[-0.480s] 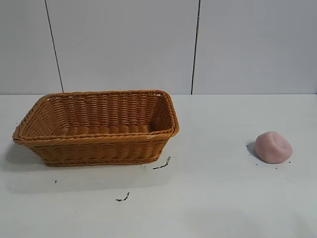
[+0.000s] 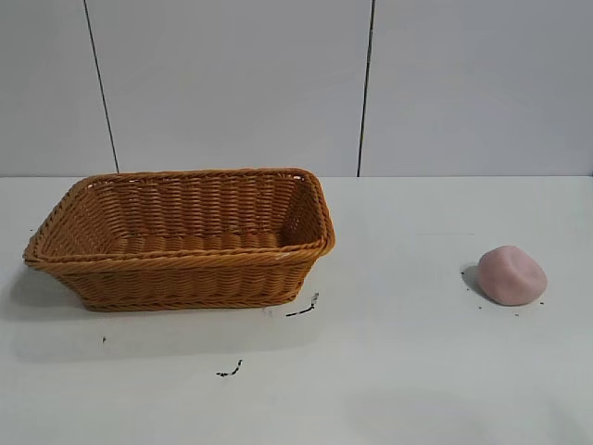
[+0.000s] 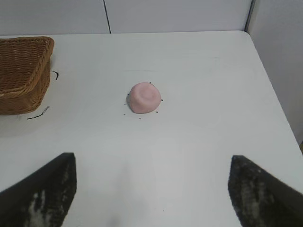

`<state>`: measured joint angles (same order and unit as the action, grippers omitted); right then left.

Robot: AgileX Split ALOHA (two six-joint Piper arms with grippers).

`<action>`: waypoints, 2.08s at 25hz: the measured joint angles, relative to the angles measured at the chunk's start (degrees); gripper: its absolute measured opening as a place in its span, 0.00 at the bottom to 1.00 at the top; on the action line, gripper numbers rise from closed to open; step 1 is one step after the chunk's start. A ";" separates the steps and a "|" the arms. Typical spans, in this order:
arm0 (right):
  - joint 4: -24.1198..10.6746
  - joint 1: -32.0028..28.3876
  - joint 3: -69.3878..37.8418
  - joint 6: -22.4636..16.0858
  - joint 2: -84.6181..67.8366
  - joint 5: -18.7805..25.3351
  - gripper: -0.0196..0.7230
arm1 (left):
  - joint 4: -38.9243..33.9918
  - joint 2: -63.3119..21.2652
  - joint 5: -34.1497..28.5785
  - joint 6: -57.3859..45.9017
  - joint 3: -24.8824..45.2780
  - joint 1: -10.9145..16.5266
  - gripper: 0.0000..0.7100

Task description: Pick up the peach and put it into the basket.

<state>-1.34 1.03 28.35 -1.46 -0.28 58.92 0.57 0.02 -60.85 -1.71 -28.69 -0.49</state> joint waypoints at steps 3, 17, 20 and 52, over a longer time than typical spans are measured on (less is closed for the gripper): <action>0.00 0.00 0.00 0.00 0.24 0.00 0.86 | 0.00 0.00 0.00 0.00 0.00 0.00 0.98; 0.71 0.00 6.88 0.00 27.18 -1.43 0.95 | 0.00 0.00 0.00 0.00 0.00 0.00 0.98; 0.71 0.00 11.79 0.00 37.63 -3.09 0.95 | 0.00 0.00 0.00 0.00 0.00 0.00 0.98; -1.10 2.48 44.72 1.46 115.01 -16.92 0.96 | 0.00 0.00 0.00 0.00 0.00 0.00 0.98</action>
<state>-2.44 3.51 73.08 0.00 114.73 42.00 0.57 0.02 -60.85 -1.71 -28.69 -0.49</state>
